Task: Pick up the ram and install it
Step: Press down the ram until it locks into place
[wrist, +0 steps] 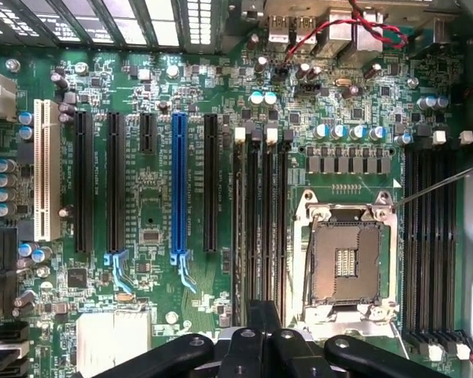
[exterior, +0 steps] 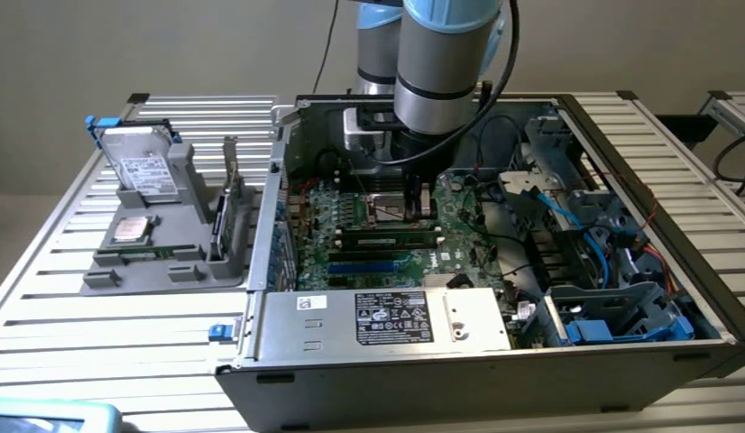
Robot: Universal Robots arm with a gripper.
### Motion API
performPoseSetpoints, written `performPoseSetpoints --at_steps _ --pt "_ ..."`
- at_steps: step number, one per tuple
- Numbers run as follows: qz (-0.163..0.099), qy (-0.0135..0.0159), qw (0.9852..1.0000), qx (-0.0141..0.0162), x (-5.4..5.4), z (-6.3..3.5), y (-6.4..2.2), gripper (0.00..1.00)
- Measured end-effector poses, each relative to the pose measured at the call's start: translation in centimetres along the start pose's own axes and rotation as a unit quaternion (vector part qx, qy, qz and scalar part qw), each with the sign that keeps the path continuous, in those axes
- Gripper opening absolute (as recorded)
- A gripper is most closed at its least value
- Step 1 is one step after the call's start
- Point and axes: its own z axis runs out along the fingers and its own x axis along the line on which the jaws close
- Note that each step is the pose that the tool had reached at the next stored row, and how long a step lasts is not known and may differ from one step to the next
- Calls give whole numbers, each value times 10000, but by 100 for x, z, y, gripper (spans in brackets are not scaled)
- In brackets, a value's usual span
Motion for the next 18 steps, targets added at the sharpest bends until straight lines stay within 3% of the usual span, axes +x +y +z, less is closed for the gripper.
performPoseSetpoints --at_steps 4,9,18 --pt "0 -2 10000 0 1 1 0 11" --pt "0 -74 10000 -1 18 24 0 11" --pt "0 -83 10000 -1 45 107 0 11"
